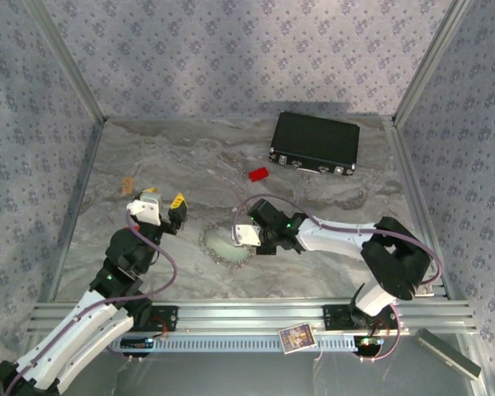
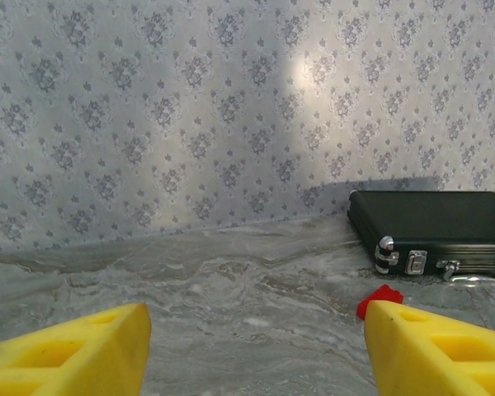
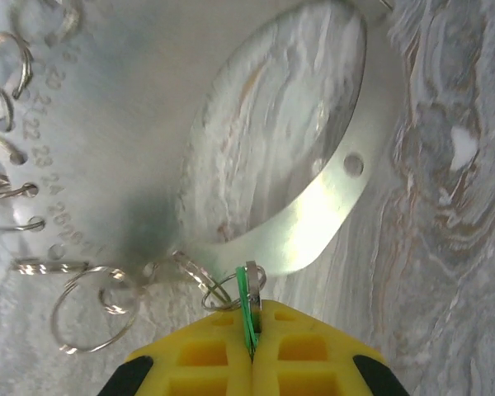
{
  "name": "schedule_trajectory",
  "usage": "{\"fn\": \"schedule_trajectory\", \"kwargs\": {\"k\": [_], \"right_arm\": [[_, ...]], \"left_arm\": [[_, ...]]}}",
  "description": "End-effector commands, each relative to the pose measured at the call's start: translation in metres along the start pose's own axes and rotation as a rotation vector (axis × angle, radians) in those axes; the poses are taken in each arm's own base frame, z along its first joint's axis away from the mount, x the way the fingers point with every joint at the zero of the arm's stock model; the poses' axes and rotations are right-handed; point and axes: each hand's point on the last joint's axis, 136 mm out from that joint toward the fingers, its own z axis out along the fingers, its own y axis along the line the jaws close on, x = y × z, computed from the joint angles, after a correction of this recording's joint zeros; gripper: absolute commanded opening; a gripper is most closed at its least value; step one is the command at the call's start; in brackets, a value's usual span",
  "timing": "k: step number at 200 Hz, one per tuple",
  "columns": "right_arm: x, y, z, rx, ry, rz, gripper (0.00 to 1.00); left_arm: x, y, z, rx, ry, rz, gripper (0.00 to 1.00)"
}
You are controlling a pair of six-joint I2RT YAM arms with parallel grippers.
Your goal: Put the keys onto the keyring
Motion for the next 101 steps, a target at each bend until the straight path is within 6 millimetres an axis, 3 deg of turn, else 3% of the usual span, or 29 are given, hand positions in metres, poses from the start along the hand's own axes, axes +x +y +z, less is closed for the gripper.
{"fn": "schedule_trajectory", "kwargs": {"k": [1,67,101], "right_arm": [[0.028,0.006,0.006,0.001,0.138,-0.033,0.00],[0.055,0.002,0.006,0.027,0.257,-0.037,0.00],[0.075,-0.004,0.006,0.054,0.351,-0.053,0.12]], "left_arm": [[-0.006,-0.001,0.001,0.010,-0.013,-0.044,0.68],[0.014,0.000,0.013,-0.005,0.071,-0.082,0.73],[0.027,0.004,0.020,-0.042,0.157,-0.107,0.76]]}}
